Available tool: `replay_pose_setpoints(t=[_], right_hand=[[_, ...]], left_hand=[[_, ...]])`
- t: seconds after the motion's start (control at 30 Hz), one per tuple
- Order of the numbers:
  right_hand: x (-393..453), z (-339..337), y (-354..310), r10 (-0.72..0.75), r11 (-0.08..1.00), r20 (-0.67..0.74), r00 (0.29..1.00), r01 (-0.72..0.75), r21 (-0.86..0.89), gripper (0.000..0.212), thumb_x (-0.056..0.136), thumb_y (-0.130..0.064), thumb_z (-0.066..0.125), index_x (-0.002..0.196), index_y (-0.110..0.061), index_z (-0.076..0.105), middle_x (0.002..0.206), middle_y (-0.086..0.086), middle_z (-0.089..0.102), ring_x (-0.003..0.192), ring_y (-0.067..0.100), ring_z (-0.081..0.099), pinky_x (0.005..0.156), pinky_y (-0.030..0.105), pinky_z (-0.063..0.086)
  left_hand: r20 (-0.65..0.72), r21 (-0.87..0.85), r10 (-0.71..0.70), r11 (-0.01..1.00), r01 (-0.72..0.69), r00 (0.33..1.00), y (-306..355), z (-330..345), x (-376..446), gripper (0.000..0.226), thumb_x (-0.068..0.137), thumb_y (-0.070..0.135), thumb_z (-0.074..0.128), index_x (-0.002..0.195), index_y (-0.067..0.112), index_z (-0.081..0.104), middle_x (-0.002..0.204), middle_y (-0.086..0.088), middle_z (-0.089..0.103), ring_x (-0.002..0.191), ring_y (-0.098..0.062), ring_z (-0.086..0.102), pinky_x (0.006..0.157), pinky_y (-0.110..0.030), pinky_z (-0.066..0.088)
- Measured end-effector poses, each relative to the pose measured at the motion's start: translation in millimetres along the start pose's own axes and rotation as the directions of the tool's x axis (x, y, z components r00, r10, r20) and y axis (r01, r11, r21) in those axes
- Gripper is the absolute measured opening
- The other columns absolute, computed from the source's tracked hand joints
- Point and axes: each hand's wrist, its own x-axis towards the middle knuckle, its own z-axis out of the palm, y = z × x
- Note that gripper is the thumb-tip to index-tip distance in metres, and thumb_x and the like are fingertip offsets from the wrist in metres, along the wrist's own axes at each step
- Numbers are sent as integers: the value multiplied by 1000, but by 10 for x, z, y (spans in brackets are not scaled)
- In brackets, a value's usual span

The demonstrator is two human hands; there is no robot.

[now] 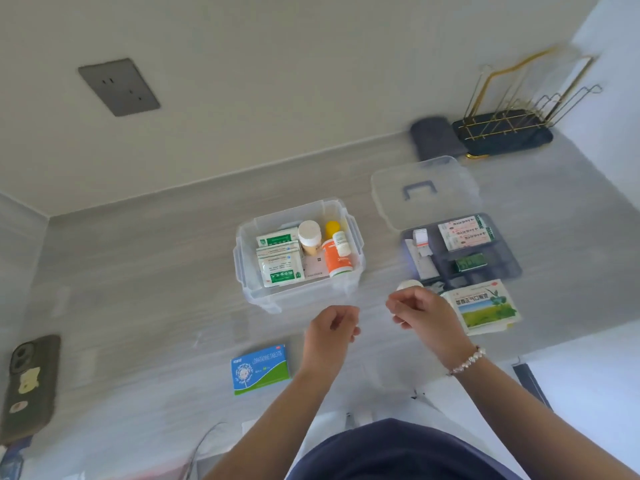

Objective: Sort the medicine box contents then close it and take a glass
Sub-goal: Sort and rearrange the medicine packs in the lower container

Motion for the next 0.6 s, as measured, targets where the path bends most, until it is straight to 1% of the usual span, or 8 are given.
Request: replay_pose_setpoints(t=[0.07, 0.17, 0.23, 0.3, 0.4, 0.47, 0.53, 0.6], right_hand=[[-25, -264, 60, -5, 1000, -41, 999, 4, -31, 4, 79, -20, 69, 81, -19, 66, 70, -3, 70, 61, 6, 66, 62, 21, 53], [-43, -654, 165, -32, 996, -103, 994, 23, -90, 4, 80, -19, 68, 79, -22, 65, 69, -4, 69, 64, 11, 65, 64, 24, 53], [-28, -900, 246, -44, 990, -147, 988, 23, -141, 3, 80, -20, 68, 80, -21, 65, 72, -7, 69, 66, 8, 63, 63, 20, 50], [1, -1110, 333, -46, 979, -176, 983, 10, -204, 3, 80, -22, 67, 82, -21, 64, 75, -10, 67, 70, 3, 62, 62, 15, 47], [71, -1351, 461, -50, 964, -200, 978, -5, -267, 6, 80, -22, 67, 84, -21, 63, 78, -10, 64, 71, -1, 58, 58, 10, 41], [126, -1471, 541, -43, 957, -225, 973, -24, -288, 9, 80, -23, 68, 87, -20, 64, 84, -6, 65, 72, 2, 58, 58, 11, 40], [185, -1563, 624, -53, 942, -249, 967, -34, -333, 20, 79, -25, 69, 96, -16, 65, 94, -1, 65, 79, 10, 58, 60, 14, 40], [235, -1634, 693, -49, 925, -251, 967, -50, -376, 32, 79, -27, 69, 107, -14, 63, 105, 2, 63, 86, 12, 55, 62, 15, 38]], left_hand=[[32, 12, -7, 1000, 7, 999, 50, 240, 5, 12, 89, 23, 54, 85, 22, 65, 74, 4, 66, 71, -10, 64, 74, -24, 54], [83, 11, -25, 1000, 25, 996, 108, 591, 9, 12, 89, 24, 54, 88, 20, 65, 77, 4, 66, 72, -9, 63, 70, -19, 53], [100, 20, -38, 999, 36, 994, 131, 813, 5, 11, 89, 25, 54, 86, 22, 64, 78, 3, 66, 73, -10, 63, 71, -20, 52], [104, 31, -51, 998, 49, 993, 138, 1028, 4, 10, 89, 27, 55, 81, 25, 61, 78, 4, 66, 74, -10, 63, 69, -19, 52], [73, 43, -75, 997, 72, 995, 124, 1310, 27, 10, 89, 26, 56, 80, 26, 59, 79, 4, 64, 77, -14, 62, 72, -26, 53], [52, 55, -94, 994, 91, 994, 111, 1453, 42, 8, 88, 26, 57, 92, 20, 61, 88, 1, 65, 82, -15, 61, 71, -25, 53], [36, 62, -118, 991, 116, 992, 82, 1562, 63, 21, 89, 27, 57, 107, 17, 57, 94, 2, 64, 85, -15, 60, 72, -25, 52], [21, 82, -129, 989, 127, 991, 59, 1633, 77, 30, 89, 27, 57, 116, 15, 55, 95, 5, 62, 88, -14, 59, 76, -28, 53]])
